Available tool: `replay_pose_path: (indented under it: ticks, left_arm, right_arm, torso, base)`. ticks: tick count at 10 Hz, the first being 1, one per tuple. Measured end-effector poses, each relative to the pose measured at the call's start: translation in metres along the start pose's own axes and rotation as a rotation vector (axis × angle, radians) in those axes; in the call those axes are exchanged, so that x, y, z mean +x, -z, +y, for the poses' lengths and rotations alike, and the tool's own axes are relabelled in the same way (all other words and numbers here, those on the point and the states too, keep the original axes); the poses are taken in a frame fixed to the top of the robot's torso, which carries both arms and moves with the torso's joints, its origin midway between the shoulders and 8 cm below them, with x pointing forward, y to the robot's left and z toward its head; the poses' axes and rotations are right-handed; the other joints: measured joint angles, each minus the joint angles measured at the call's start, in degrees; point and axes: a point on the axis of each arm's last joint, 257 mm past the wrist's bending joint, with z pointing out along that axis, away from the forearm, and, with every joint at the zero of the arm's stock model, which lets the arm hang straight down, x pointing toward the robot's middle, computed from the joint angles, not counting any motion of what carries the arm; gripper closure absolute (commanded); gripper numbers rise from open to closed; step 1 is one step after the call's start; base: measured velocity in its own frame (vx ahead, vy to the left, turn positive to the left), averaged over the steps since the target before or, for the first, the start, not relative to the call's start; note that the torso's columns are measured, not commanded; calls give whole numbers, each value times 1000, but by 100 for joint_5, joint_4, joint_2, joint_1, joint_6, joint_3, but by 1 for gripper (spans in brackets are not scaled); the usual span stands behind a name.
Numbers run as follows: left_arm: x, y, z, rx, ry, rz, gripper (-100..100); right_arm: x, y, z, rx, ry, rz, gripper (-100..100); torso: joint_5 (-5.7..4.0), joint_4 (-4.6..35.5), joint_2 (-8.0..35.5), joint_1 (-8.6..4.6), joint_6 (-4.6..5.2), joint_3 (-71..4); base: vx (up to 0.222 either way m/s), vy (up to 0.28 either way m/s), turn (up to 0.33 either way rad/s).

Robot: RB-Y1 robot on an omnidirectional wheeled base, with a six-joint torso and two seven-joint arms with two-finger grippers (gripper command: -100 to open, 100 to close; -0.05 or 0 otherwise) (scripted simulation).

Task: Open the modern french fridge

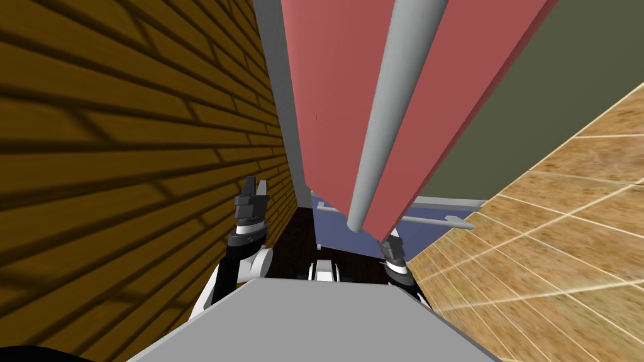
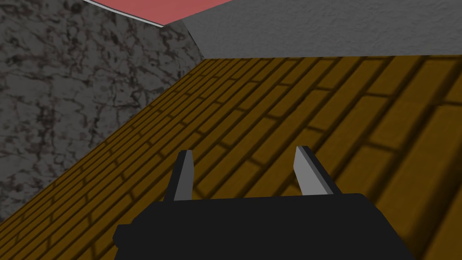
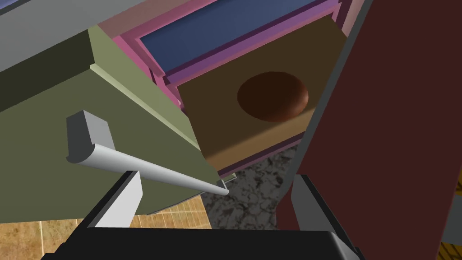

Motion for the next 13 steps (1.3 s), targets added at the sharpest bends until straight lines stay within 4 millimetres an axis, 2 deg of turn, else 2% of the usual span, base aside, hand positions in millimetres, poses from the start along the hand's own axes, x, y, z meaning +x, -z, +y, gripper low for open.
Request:
replay_pose_path:
  ticks: [3,5,13]
  left_arm:
    - [0,0,0,0,0,0,0]
    - [0,0,0,0,0,0,0]
    - [0,0,0,0,0,0,0]
  right_arm:
    - [4,7,-3,5,81,9,-100]
    - [10,14,-6,10,139,20,-100]
    - [25,32,-17,22,364,55,-100]
  torso:
    - [-7,3,13,-30,1,7]
    - [2,-2,-6,1,1,-4]
    - [-1,-2,-3,-13,1,-4]
  base:
    - [26,32,2]
    - [43,55,-1]
    - [42,65,3]
